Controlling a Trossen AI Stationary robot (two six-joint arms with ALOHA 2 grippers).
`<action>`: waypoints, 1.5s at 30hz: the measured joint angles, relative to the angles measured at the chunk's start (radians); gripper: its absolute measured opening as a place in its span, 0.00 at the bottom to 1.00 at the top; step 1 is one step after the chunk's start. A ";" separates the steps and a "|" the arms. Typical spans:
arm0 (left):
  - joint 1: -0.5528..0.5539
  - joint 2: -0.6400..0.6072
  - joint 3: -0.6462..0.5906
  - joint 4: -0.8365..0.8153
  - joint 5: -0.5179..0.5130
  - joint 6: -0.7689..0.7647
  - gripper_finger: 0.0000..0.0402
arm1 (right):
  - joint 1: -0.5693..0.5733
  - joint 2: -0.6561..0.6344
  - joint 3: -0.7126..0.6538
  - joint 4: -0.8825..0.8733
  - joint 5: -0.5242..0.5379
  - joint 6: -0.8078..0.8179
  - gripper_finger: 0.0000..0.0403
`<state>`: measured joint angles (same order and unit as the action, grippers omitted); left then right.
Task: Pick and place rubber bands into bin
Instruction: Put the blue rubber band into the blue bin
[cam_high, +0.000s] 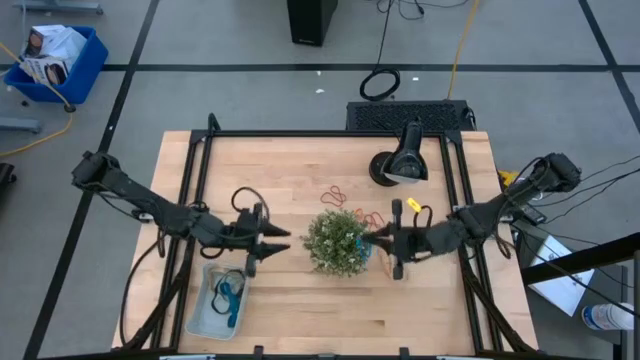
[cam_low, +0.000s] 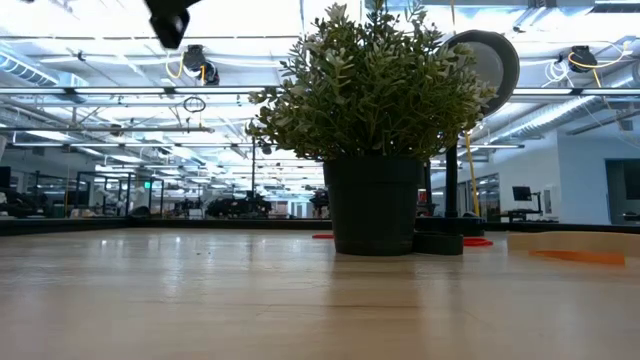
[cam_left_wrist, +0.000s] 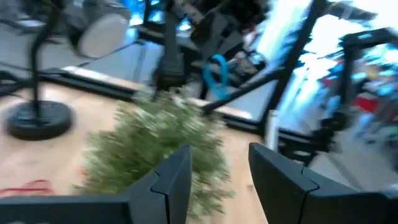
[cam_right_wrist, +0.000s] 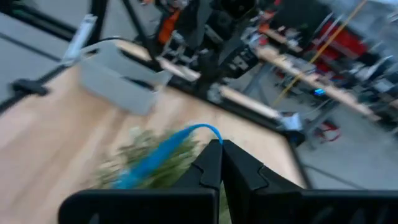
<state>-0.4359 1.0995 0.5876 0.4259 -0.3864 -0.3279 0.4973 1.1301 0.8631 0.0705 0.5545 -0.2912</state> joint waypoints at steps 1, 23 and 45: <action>0.014 0.000 0.038 -0.061 -0.011 0.000 0.41 | -0.018 0.000 0.000 0.022 0.000 -0.026 0.00; 0.268 0.221 0.342 -0.111 0.178 -0.068 0.41 | -0.261 0.068 0.001 0.319 -0.087 -0.187 0.00; 0.345 0.463 0.568 -0.116 0.392 -0.097 0.41 | -0.260 0.080 0.000 0.296 -0.087 -0.160 0.00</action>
<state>-0.0910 1.5627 1.1557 0.3097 0.0059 -0.4248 0.2369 1.2098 0.8635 0.3664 0.4679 -0.4516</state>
